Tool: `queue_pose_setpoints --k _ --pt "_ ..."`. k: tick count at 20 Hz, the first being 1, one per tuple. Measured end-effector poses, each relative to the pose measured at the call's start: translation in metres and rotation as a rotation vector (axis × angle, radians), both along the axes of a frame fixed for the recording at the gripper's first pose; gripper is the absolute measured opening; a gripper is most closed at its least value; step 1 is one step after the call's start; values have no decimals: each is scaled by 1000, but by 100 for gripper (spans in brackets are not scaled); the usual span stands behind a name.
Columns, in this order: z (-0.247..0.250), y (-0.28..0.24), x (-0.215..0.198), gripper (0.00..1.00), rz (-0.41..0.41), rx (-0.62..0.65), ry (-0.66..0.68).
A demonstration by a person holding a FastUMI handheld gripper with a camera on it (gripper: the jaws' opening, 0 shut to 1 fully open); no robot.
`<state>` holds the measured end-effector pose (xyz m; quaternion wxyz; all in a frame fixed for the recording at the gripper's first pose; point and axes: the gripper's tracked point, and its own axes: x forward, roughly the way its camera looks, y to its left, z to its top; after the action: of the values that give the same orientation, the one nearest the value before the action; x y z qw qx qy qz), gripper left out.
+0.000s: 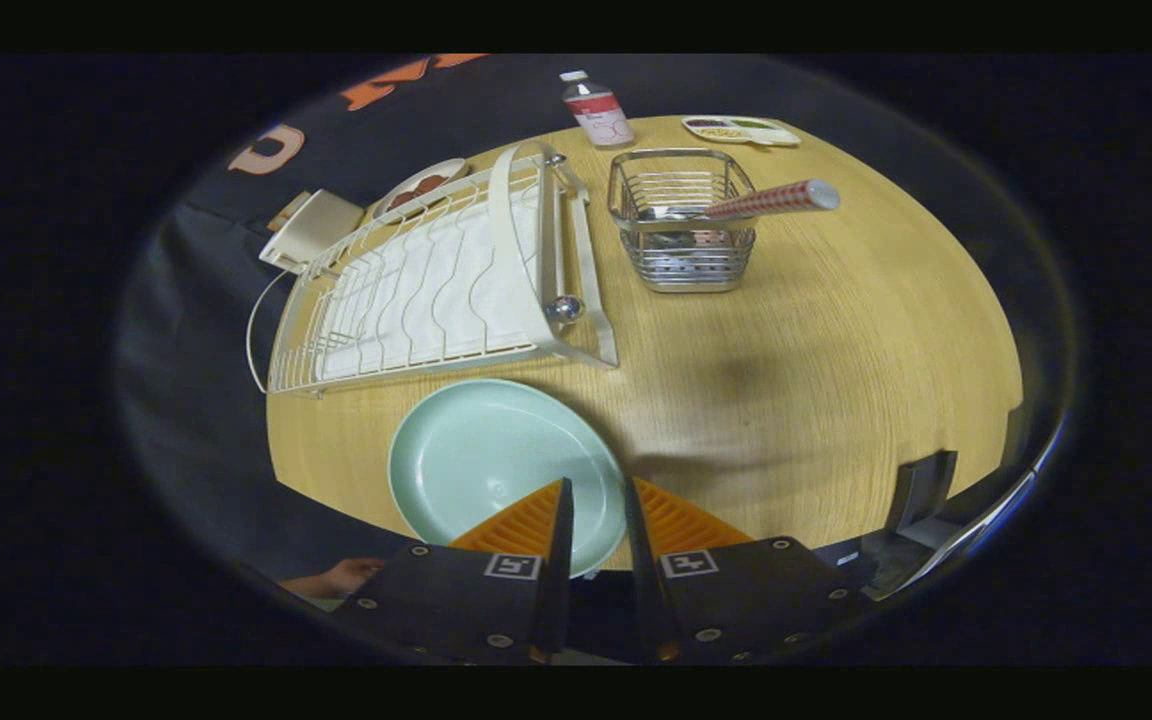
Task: Take the plate from the dish rack, then take the spoon from the basket and place it into the plate.
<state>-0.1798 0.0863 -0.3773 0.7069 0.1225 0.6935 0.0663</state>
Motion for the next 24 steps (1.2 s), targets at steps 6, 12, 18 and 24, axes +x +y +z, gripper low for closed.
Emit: queue_pose_setpoints --k 6,12,18,24 --pt "6 -7 22 36 -56 8 -119" --pt "19 -35 65 59 -85 -47 -356" --pt "26 -64 108 63 -93 -135 -557" --pt "33 -79 138 53 -86 -175 -669"
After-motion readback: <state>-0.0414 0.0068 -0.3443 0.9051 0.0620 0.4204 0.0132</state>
